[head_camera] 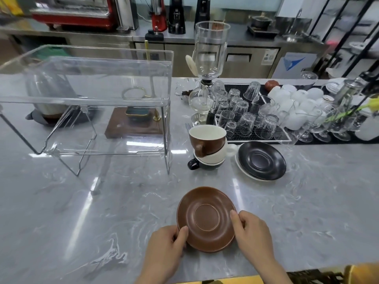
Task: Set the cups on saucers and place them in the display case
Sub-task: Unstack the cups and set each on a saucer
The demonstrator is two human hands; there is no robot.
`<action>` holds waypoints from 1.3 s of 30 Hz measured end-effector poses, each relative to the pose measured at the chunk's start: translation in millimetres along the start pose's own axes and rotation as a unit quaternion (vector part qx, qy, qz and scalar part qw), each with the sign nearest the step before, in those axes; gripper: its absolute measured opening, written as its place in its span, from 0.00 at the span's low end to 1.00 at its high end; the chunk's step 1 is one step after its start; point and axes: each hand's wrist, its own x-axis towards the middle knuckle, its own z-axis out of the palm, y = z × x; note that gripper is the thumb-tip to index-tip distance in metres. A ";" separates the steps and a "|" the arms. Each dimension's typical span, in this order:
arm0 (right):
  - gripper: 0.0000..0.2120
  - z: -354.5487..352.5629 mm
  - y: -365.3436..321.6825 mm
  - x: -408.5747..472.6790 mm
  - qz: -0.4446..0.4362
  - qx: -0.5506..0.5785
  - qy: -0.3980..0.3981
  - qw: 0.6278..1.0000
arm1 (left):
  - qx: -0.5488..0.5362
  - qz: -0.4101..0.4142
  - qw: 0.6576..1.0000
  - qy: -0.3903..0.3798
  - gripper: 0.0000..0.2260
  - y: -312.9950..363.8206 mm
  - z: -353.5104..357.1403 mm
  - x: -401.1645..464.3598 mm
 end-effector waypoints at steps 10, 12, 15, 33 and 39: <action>0.25 -1.1 -5.1 -2.8 0.003 -0.030 -0.008 1.000 | 0.014 0.004 1.000 0.015 0.21 -1.9 1.3 -1.3; 0.25 -1.1 -5.2 -3.3 0.005 -0.035 -0.008 0.999 | 0.018 0.004 1.000 0.015 0.22 -2.2 1.3 -1.9; 0.25 -0.7 -4.8 -4.1 0.006 -0.041 -0.008 0.999 | 0.021 0.006 1.000 0.018 0.22 -2.4 1.3 -2.3; 0.25 -5.7 -6.2 1.9 0.003 -0.073 -0.049 0.996 | -0.041 0.001 0.998 -0.051 0.24 -3.4 -7.6 4.7; 0.25 -7.0 -7.7 0.7 0.005 -0.074 -0.053 0.996 | -0.046 0.003 0.997 -0.056 0.24 -3.4 -8.3 3.6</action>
